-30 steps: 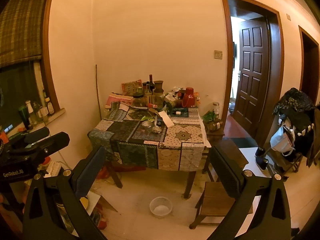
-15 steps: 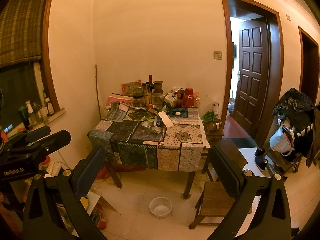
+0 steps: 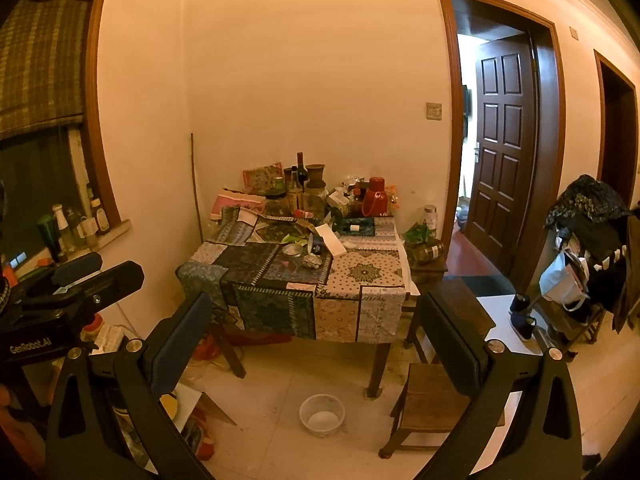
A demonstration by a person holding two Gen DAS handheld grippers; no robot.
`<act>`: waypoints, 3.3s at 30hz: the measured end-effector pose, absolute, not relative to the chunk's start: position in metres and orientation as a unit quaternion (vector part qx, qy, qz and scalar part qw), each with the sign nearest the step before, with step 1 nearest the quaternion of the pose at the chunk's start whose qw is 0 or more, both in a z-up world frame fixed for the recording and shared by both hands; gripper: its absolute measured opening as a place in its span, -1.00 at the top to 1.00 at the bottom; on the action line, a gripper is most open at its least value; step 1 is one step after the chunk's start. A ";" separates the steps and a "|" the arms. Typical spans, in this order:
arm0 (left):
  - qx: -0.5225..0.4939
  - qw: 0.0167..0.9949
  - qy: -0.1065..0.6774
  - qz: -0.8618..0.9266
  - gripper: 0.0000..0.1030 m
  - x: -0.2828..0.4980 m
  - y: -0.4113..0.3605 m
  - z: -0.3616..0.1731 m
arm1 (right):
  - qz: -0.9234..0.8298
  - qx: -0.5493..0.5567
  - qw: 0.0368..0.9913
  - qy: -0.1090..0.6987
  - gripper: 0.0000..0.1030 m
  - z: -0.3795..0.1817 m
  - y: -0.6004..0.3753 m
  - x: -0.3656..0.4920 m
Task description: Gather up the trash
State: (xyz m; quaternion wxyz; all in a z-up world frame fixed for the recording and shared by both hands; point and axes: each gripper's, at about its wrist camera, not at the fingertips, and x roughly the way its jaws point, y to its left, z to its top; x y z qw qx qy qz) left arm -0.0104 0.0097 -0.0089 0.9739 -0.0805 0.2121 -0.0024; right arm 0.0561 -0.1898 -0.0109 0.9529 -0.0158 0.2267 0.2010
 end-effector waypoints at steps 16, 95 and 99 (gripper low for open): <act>-0.078 0.975 0.210 0.001 -0.98 -0.011 0.009 -0.010 | 0.205 -0.012 0.953 0.224 -0.99 -0.012 -0.190 0.053; -0.146 0.829 0.524 0.134 -0.74 0.587 0.199 -0.271 | 0.266 -0.129 0.782 0.548 -0.61 -0.253 0.006 0.616; -0.135 0.811 0.550 0.144 -0.74 0.612 0.201 -0.302 | 0.280 -0.141 0.767 0.560 -0.47 -0.273 0.015 0.633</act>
